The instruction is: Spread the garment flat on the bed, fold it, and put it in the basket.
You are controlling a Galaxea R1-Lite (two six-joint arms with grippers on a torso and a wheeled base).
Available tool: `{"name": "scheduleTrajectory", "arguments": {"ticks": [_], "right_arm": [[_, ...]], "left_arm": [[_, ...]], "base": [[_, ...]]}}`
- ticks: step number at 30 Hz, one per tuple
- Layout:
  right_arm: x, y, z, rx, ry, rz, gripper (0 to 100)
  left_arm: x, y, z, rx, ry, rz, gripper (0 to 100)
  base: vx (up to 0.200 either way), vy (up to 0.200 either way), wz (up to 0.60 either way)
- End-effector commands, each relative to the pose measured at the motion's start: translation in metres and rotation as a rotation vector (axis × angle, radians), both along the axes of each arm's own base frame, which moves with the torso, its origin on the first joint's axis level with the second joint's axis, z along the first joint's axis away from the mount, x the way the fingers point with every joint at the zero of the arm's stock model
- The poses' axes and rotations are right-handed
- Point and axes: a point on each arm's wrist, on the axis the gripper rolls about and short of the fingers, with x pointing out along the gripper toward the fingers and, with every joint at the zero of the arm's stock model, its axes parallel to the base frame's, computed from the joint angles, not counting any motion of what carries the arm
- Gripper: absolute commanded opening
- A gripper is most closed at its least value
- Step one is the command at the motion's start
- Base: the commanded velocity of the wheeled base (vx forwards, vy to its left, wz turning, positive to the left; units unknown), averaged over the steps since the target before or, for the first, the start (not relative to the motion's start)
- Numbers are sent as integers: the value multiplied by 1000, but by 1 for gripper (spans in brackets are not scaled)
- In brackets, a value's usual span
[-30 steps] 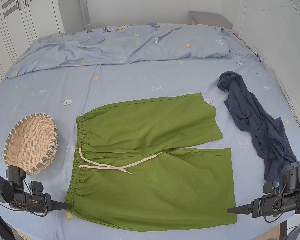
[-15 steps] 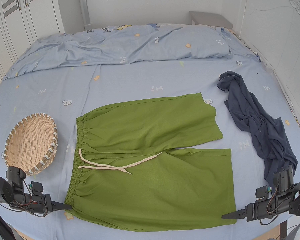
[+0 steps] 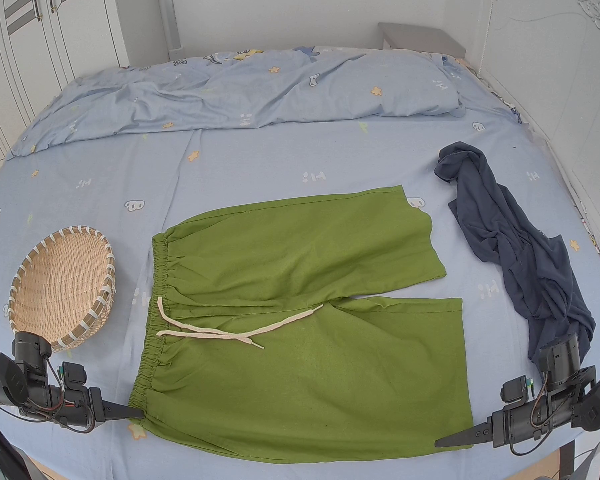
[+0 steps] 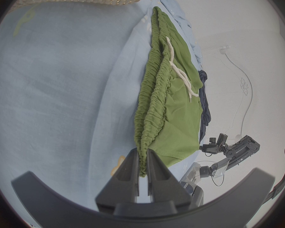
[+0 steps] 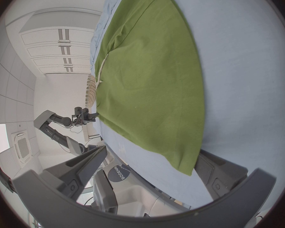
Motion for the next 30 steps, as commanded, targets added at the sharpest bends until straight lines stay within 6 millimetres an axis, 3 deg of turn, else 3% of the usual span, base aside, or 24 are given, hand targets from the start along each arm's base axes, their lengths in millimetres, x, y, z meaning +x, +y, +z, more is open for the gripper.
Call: {"name": "scheduleTrajectory", "arguments": {"ticks": [1, 16, 17, 30], "right_arm": [[-4, -1, -3, 7, 30, 4, 100], [-4, -11, -4, 1, 55, -57, 100], [-4, -11, -4, 1, 55, -57, 0], [-5, -11, -4, -2, 67, -57, 0]], "left_arm": [[-1, 0, 0, 0, 3, 0, 0], [-1, 0, 0, -2, 4, 1, 0], [-2, 0, 0, -2, 4, 1, 0], [0, 2, -1, -3, 5, 12, 0]], "base": [[0, 0, 0], [0, 0, 0], [0, 0, 0], [0, 0, 0]]}}
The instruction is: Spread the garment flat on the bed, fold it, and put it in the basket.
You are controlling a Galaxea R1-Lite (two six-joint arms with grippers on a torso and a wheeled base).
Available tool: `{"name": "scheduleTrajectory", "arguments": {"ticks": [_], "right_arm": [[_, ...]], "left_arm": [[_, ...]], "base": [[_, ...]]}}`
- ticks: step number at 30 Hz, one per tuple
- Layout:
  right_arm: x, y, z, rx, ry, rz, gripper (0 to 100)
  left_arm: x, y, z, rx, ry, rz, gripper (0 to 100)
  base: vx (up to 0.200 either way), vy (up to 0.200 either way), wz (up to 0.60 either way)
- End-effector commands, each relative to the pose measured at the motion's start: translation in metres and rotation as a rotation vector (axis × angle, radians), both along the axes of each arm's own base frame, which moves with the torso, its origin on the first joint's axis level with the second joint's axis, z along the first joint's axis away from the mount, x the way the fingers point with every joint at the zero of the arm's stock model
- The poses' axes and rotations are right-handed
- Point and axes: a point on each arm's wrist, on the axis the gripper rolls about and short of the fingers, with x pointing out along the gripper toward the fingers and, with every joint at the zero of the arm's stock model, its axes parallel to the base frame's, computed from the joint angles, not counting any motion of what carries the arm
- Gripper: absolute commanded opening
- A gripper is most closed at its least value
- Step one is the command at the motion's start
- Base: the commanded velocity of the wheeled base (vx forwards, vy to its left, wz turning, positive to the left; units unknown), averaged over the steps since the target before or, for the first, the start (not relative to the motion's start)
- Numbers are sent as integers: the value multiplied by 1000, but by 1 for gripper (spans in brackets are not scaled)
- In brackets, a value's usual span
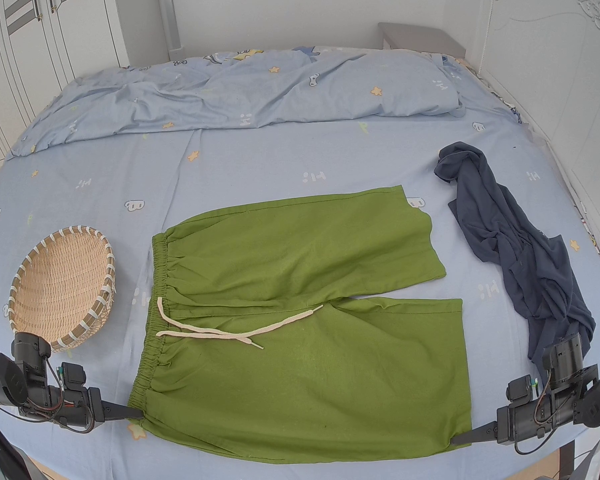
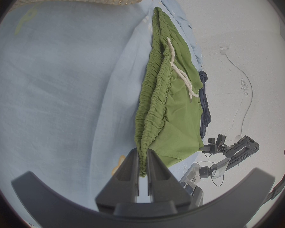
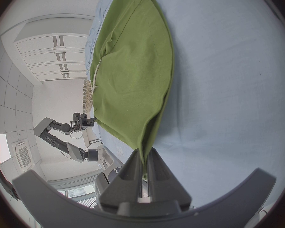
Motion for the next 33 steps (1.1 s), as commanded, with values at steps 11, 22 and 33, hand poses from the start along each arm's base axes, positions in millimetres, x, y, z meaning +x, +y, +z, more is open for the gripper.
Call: {"name": "scheduleTrajectory", "arguments": {"ticks": [11, 22, 33], "right_arm": [[-32, -14, 25, -17, -13, -66, 0], [-86, -19, 43, -32, -23, -45, 0], [-94, -19, 55, -12, 4, -89, 0]], "left_arm": [[-11, 1, 9, -18, 24, 55, 0], [-57, -13, 10, -31, 77, 84, 0], [-91, -19, 18, -25, 110, 133, 0]], "base": [[0, 0, 0], [0, 0, 0], [0, 0, 0]]}}
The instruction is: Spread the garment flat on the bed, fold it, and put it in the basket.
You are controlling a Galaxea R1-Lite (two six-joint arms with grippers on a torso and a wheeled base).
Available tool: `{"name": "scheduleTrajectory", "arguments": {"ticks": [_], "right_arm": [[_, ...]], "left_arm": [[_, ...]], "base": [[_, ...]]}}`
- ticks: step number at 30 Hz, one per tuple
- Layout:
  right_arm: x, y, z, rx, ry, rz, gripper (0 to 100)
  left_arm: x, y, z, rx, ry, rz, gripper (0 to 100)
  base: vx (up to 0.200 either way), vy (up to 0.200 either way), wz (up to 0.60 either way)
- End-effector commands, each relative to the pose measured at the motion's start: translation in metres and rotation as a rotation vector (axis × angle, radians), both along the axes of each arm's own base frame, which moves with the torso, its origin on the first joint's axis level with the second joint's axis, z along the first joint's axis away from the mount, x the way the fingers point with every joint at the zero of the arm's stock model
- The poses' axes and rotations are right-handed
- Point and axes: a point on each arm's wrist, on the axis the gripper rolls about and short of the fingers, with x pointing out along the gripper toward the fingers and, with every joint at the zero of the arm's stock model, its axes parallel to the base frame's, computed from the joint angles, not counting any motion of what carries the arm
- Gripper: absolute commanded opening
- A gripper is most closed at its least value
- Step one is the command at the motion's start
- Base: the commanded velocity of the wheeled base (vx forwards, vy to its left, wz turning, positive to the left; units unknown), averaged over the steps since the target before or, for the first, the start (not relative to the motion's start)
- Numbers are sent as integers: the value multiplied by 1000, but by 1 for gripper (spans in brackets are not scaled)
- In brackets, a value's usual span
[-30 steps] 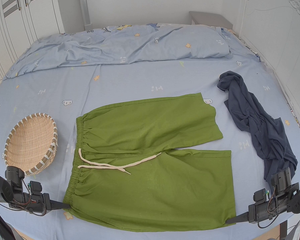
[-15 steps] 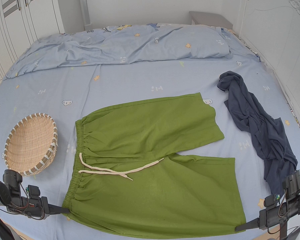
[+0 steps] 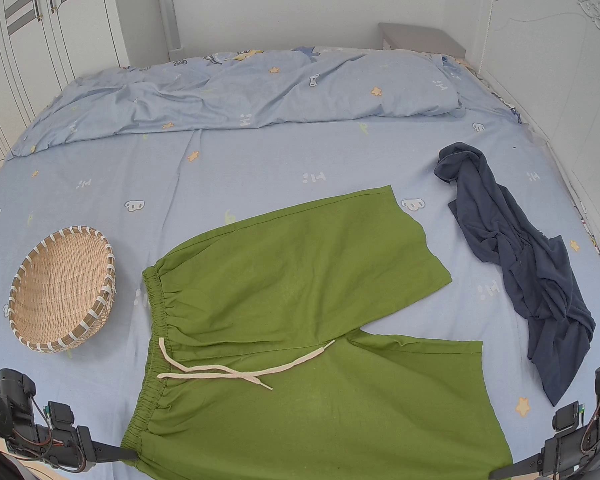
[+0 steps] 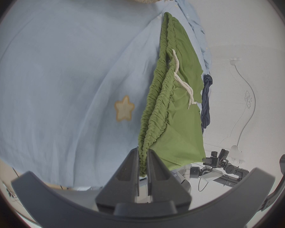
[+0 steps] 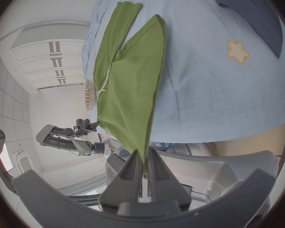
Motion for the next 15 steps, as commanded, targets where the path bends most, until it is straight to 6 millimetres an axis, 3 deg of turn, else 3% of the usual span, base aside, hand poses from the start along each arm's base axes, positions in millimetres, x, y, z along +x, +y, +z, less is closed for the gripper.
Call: {"name": "scheduleTrajectory", "arguments": {"ticks": [1, 8, 15], "right_arm": [[-3, 0, 8, 11, -55, -3, 0], [-3, 0, 10, 8, -64, -5, 0], [25, 1, 42, 20, -196, -18, 0]], "left_arm": [[-17, -3, 7, 28, -31, 24, 0], [-22, -7, 11, 37, -38, 9, 0], [-2, 4, 23, 41, -57, 19, 0]], "base": [[0, 0, 0], [0, 0, 0], [0, 0, 0]]}}
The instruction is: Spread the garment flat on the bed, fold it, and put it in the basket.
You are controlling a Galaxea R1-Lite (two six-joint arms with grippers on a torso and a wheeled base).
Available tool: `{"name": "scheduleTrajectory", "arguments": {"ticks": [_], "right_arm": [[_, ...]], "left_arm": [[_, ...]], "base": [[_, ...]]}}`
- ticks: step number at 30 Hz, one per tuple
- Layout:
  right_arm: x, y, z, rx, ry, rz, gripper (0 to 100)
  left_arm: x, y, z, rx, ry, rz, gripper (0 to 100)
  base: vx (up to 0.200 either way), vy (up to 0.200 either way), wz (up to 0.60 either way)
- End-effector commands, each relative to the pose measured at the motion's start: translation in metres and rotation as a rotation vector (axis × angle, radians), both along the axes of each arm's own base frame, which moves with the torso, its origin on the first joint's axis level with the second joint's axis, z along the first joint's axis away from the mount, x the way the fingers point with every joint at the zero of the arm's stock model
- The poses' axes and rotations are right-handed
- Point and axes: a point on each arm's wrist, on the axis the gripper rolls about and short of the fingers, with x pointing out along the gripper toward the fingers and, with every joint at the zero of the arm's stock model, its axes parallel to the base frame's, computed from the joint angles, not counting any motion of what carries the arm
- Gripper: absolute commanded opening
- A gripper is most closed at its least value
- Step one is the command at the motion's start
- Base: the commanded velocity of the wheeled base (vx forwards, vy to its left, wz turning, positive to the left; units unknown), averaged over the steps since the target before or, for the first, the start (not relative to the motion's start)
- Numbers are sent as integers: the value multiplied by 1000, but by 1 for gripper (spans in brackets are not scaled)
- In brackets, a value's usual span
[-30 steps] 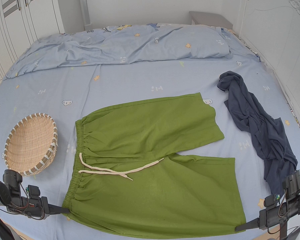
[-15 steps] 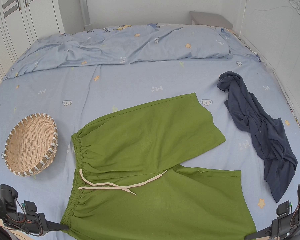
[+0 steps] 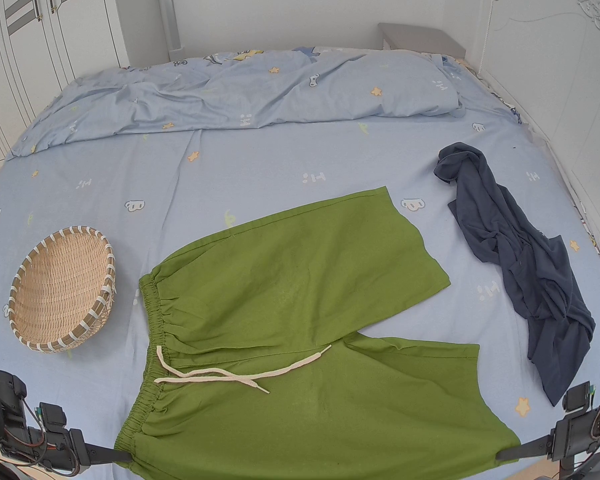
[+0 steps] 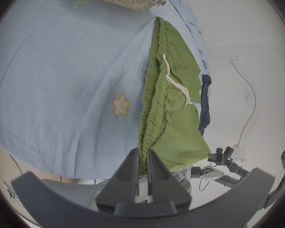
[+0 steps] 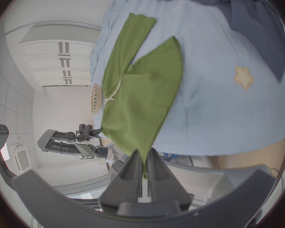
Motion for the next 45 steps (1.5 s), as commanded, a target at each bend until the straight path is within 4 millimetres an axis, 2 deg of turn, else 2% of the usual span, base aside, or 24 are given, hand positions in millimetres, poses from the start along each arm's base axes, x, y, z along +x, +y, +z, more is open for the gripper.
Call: {"name": "scheduleTrajectory", "arguments": {"ticks": [1, 3, 7, 10, 11, 12, 16, 21, 22, 24, 25, 27, 32, 34, 36, 37, 45], "right_arm": [[28, 2, 36, 12, -128, -9, 0], [37, 3, 48, 13, -143, -5, 0], [70, 5, 76, 15, -180, -7, 0], [93, 7, 90, 19, -201, -7, 0], [93, 7, 90, 19, -201, -7, 0], [111, 8, 97, 20, -211, -7, 0], [143, 12, 111, 24, -242, -4, 0], [179, 14, 123, 26, -279, -5, 0], [179, 14, 123, 26, -279, -5, 0], [196, 16, 128, 27, -311, 0, 0], [196, 16, 128, 27, -311, 0, 0], [214, 17, 136, 30, -339, -1, 0], [240, 18, 141, 31, -369, -7, 0], [249, 18, 143, 32, -382, -9, 0], [249, 18, 143, 32, -382, -9, 0], [265, 17, 149, 30, -419, -11, 0], [291, 16, 156, 15, -522, 3, 0]], "left_arm": [[20, 9, 17, 0, -12, 3, 0], [27, 12, 26, -10, -4, 7, 0], [43, 21, 56, -32, 12, 1, 0], [55, 25, 72, -27, 3, -15, 0], [55, 25, 72, -27, 3, -15, 0], [67, 26, 78, -25, -2, -43, 0], [87, 28, 87, -22, -14, -65, 0], [114, 28, 102, -43, -13, -53, 0], [114, 28, 102, -43, -13, -53, 0], [133, 31, 110, -48, -28, -48, 0], [133, 31, 110, -48, -28, -48, 0], [153, 34, 113, -56, -29, -46, 0], [180, 42, 110, -61, -30, -52, 0], [187, 44, 109, -61, -31, -51, 0], [187, 44, 109, -61, -31, -51, 0], [199, 48, 106, -60, -34, -54, 0], [223, 47, 114, -59, -62, -61, 0]], "base": [[0, 0, 0], [0, 0, 0], [0, 0, 0], [0, 0, 0], [0, 0, 0], [0, 0, 0], [0, 0, 0], [0, 0, 0], [0, 0, 0], [0, 0, 0], [0, 0, 0], [0, 0, 0], [0, 0, 0], [0, 0, 0], [0, 0, 0], [0, 0, 0], [0, 0, 0]]}}
